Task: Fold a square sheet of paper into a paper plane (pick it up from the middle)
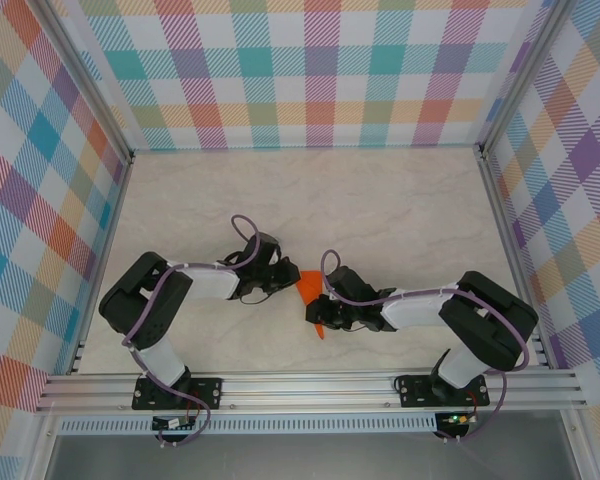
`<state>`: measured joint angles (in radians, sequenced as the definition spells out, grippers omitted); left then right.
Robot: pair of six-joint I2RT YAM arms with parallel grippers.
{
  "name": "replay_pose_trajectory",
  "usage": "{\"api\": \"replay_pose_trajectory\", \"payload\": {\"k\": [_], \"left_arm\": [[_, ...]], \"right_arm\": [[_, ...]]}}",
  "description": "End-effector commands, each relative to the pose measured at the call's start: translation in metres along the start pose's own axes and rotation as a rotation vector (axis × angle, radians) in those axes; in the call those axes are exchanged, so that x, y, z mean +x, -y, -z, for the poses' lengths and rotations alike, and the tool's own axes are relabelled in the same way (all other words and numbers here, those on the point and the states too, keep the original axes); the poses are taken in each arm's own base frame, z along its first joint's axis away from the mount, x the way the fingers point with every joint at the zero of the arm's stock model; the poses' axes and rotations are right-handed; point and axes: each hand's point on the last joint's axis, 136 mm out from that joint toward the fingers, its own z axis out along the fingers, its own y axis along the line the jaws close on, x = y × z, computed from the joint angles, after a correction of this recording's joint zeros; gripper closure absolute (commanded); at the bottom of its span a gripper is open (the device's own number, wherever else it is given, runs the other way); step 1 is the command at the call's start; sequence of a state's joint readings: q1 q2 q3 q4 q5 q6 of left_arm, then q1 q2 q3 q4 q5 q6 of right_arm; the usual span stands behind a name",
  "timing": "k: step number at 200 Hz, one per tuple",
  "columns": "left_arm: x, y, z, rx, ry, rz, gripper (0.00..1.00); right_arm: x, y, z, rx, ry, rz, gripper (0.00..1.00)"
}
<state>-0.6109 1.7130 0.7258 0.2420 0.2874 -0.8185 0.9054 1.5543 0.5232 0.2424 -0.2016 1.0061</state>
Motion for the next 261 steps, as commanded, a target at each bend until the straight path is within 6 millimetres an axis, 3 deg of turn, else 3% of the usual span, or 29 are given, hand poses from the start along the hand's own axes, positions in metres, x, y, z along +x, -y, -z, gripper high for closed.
{"api": "replay_pose_trajectory", "payload": {"k": [1,87,155,186,220,240,261], "left_arm": [[-0.011,-0.004,-0.006,-0.039,0.03,0.006,0.88],[-0.017,-0.028,-0.014,-0.118,0.021,0.005,0.88],[-0.063,-0.017,0.0,-0.156,0.039,-0.072,0.86],[-0.088,0.015,0.026,-0.128,0.062,-0.13,0.84],[-0.089,0.055,0.065,-0.035,0.082,-0.144,0.77],[-0.074,0.051,0.083,-0.069,0.065,-0.115,0.69],[-0.055,0.041,0.098,-0.137,0.054,-0.083,0.6]], "right_arm": [[0.038,0.071,0.004,0.241,-0.105,-0.064,0.76],[0.038,0.069,0.008,0.238,-0.099,-0.056,0.75],[0.032,0.058,0.006,0.219,-0.095,-0.035,0.73],[0.024,0.043,0.007,0.194,-0.086,-0.012,0.72],[0.003,-0.001,0.021,0.113,-0.033,0.047,0.66],[-0.012,-0.019,0.042,0.108,0.034,0.085,0.62],[-0.026,-0.013,0.069,0.134,0.116,0.072,0.57]]}}
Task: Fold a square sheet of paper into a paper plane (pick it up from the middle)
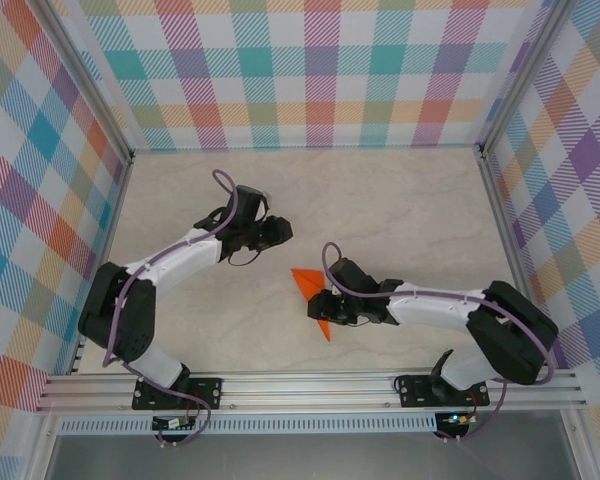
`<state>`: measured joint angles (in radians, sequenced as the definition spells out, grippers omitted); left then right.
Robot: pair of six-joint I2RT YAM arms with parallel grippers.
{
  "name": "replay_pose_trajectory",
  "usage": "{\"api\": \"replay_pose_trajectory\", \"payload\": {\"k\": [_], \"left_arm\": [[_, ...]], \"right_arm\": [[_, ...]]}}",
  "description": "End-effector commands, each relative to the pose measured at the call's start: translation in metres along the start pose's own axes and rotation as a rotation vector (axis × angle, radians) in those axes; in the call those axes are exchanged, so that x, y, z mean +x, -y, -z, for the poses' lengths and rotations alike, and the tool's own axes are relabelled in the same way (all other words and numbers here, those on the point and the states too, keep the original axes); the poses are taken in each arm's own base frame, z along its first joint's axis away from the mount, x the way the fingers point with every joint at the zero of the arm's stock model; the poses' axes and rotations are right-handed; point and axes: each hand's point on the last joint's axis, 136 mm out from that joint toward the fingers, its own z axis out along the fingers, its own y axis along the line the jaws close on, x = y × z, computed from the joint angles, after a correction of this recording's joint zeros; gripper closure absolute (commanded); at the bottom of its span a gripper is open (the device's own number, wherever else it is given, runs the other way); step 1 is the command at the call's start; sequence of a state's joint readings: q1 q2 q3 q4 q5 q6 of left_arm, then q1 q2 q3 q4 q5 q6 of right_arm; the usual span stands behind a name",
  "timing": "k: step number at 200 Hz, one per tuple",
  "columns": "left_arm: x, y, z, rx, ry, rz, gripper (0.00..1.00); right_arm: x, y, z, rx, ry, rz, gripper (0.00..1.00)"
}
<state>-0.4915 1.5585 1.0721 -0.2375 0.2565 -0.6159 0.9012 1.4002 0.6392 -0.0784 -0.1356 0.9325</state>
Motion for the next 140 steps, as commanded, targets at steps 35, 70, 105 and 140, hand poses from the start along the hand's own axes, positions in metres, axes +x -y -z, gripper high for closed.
{"api": "replay_pose_trajectory", "payload": {"k": [35,70,105,140], "left_arm": [[0.068,-0.014,0.032,-0.181,-0.069,0.036,0.48],[0.111,-0.003,0.023,-0.269,-0.109,-0.019,0.42],[0.14,0.007,0.004,-0.322,-0.152,-0.038,0.41],[0.153,0.005,-0.012,-0.387,-0.177,-0.032,0.42]], "right_arm": [[-0.027,0.055,0.055,0.065,0.138,-0.12,0.5],[-0.031,0.076,0.062,0.031,0.138,-0.187,0.49],[-0.028,0.078,0.062,0.024,0.143,-0.183,0.48],[-0.027,0.079,0.064,0.017,0.151,-0.176,0.46]]}}
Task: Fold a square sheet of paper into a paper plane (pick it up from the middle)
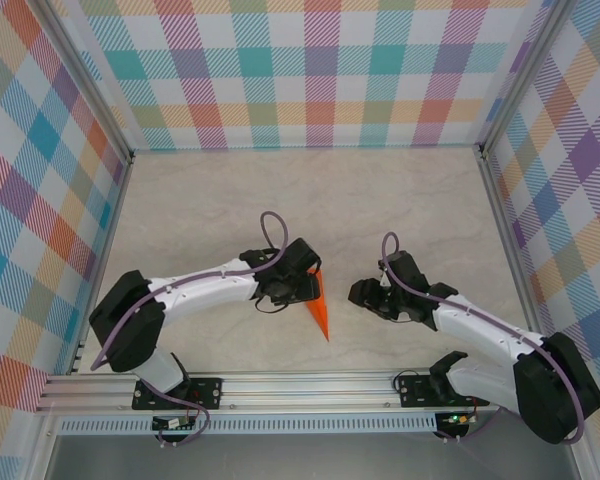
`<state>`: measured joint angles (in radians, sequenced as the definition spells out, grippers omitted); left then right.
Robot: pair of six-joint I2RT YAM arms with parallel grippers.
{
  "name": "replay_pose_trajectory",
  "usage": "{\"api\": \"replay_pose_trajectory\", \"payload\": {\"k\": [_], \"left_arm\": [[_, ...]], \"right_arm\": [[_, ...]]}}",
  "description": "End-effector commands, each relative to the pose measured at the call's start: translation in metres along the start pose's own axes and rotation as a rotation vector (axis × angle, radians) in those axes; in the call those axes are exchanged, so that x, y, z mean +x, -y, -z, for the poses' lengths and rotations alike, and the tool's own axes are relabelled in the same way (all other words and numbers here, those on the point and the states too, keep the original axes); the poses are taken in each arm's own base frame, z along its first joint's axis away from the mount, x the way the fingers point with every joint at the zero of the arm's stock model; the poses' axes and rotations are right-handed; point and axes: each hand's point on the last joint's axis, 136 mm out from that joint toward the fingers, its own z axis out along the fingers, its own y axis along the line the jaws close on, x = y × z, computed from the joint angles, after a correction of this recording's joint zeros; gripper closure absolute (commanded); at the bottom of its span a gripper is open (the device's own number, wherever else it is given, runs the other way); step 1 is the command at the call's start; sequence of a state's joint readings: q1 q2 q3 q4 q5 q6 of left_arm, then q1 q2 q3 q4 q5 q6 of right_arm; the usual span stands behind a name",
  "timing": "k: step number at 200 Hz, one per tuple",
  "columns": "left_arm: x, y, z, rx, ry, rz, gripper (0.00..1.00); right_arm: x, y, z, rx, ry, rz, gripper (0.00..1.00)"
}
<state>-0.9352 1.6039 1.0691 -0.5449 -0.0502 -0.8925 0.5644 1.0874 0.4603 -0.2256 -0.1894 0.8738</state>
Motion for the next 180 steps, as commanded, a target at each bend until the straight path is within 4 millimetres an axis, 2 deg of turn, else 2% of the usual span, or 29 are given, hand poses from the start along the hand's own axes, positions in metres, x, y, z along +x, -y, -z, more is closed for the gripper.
{"api": "replay_pose_trajectory", "payload": {"k": [1,69,100,119,129,161,180], "left_arm": [[-0.001,0.0,-0.002,-0.056,0.019,0.038,0.42],[-0.002,0.002,-0.01,-0.042,0.033,0.044,0.49],[0.004,0.002,-0.018,-0.037,0.002,0.039,0.51],[0.004,0.001,-0.018,-0.026,0.008,0.047,0.59],[0.003,-0.001,-0.014,-0.024,0.02,0.048,0.67],[-0.001,-0.016,-0.005,-0.007,0.052,0.073,0.79],[0.001,-0.024,-0.005,-0.004,0.043,0.079,0.91]], "right_arm": [[0.003,-0.002,0.002,-0.023,-0.006,0.028,0.46],[0.01,-0.013,-0.005,-0.083,-0.067,0.058,0.42],[0.012,-0.017,-0.011,-0.102,-0.101,0.057,0.41],[0.014,-0.021,-0.014,-0.117,-0.125,0.064,0.41],[0.015,-0.023,-0.015,-0.122,-0.135,0.072,0.41],[0.017,-0.034,-0.02,-0.138,-0.164,0.101,0.42],[0.018,-0.04,-0.025,-0.14,-0.177,0.113,0.43]]}}
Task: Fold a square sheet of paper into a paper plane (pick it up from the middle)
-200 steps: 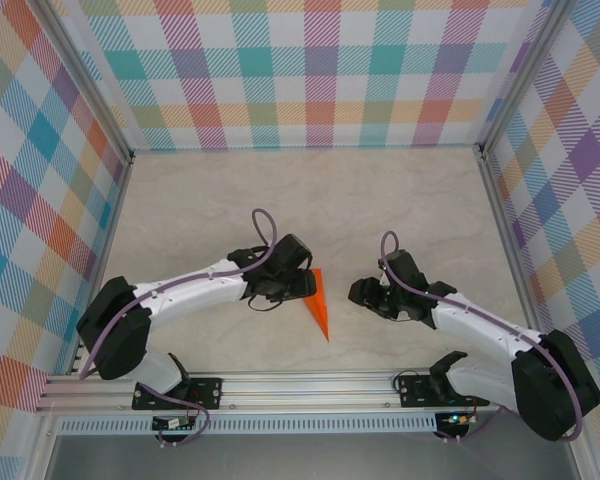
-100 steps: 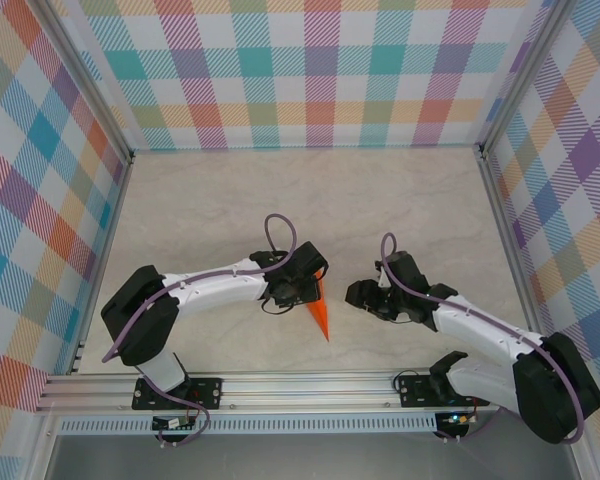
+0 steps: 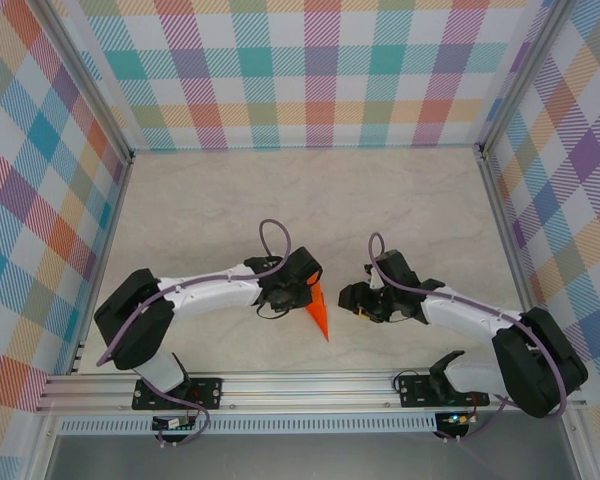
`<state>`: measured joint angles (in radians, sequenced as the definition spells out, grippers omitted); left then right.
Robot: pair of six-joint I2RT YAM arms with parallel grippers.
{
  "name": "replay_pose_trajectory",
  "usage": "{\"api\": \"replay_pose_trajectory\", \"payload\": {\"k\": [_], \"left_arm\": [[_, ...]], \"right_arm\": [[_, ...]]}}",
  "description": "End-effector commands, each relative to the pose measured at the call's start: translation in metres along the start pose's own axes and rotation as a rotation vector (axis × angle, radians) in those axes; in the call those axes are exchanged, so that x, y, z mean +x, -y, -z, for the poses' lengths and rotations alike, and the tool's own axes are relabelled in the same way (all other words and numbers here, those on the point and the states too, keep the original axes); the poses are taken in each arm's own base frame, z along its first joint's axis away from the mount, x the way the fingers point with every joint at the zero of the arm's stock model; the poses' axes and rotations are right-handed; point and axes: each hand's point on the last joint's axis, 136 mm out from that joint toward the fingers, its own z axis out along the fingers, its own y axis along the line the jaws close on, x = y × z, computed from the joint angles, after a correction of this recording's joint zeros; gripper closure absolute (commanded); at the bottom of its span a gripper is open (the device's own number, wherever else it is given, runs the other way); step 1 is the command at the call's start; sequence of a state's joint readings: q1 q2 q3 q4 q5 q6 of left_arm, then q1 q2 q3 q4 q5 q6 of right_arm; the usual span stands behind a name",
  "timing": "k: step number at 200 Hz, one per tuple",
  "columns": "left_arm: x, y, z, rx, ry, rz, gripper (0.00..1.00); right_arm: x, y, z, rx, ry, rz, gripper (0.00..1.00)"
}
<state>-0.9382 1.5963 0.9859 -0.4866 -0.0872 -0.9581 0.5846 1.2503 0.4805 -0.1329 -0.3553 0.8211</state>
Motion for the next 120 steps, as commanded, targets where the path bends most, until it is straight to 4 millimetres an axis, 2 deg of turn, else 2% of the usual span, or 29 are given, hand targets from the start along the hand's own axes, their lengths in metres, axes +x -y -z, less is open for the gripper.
{"api": "replay_pose_trajectory", "payload": {"k": [1,19,120], "left_arm": [[-0.006,-0.006,0.008,0.029,0.02,0.018,0.91],[-0.004,-0.012,0.008,0.032,0.02,0.021,0.95],[-0.005,-0.015,0.01,0.046,0.024,0.016,0.96]], "right_arm": [[-0.006,-0.026,-0.003,-0.062,-0.007,0.069,0.43],[-0.005,-0.031,-0.008,-0.063,-0.025,0.088,0.43],[0.003,-0.057,-0.041,-0.106,-0.127,0.169,0.4]]}}
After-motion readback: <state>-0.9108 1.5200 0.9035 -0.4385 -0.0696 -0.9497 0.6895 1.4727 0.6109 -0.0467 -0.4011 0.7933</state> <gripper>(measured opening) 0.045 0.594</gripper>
